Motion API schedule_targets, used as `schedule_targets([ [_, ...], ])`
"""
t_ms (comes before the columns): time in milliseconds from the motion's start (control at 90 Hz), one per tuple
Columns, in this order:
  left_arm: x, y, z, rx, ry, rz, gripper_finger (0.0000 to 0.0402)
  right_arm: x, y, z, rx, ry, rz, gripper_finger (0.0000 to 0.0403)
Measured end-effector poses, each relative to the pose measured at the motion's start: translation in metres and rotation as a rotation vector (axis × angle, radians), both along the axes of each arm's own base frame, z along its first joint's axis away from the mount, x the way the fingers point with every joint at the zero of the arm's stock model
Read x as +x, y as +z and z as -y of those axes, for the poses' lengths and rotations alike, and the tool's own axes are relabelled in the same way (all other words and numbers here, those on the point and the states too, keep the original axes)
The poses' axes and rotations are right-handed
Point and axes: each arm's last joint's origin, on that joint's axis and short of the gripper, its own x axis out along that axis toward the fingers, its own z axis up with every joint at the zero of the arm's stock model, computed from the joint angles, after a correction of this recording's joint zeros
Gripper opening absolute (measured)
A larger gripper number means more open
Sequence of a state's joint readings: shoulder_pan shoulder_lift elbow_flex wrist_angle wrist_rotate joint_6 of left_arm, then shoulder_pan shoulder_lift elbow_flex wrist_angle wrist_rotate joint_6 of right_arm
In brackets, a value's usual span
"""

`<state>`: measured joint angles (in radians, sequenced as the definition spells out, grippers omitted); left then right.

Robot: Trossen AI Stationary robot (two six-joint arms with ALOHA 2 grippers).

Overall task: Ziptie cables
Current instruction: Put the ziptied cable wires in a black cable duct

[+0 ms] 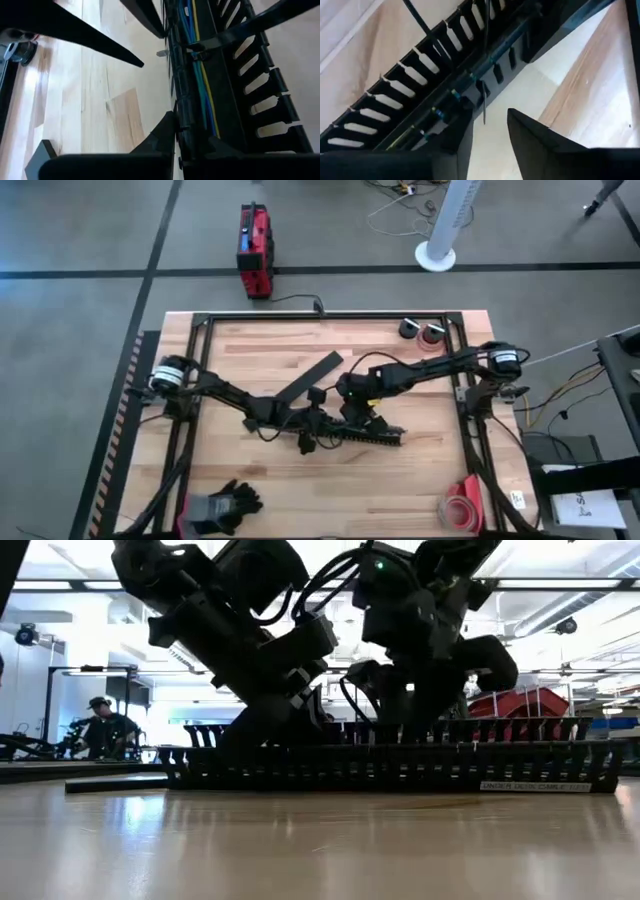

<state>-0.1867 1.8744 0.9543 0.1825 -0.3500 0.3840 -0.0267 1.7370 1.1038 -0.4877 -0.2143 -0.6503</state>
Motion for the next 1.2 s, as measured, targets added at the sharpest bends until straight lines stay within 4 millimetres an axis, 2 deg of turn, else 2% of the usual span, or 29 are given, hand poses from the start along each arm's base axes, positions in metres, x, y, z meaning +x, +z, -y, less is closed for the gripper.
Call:
schedule_targets([
  [244, 0.0, 0.0, 0.0, -0.001, 0.0, 0.002, 0.0001, 0.0, -0.003, 0.0, -0.032, 0.062, 0.04, 0.0075],
  [467, 0.0, 0.0, 0.0, -0.001, -0.001, 0.002, 0.0001, 0.0, -0.006, 0.002, -0.028, 0.049, 0.06, 0.0062],
  [833, 0.001, 0.001, 0.0, -0.004, -0.005, 0.006, 0.0001, -0.004, -0.009, 0.0, 0.035, 0.03, 0.024, 0.0081],
  [1100, 0.0, 0.001, 0.001, -0.007, -0.009, 0.002, 0.0001, 0.003, -0.036, -0.001, 0.037, 0.053, 0.003, 0.0062],
  [1200, 0.0, -0.001, 0.0, -0.003, -0.003, -0.007, 0.0002, 0.004, -0.039, -0.001, 0.033, 0.065, -0.001, 0.0047],
])
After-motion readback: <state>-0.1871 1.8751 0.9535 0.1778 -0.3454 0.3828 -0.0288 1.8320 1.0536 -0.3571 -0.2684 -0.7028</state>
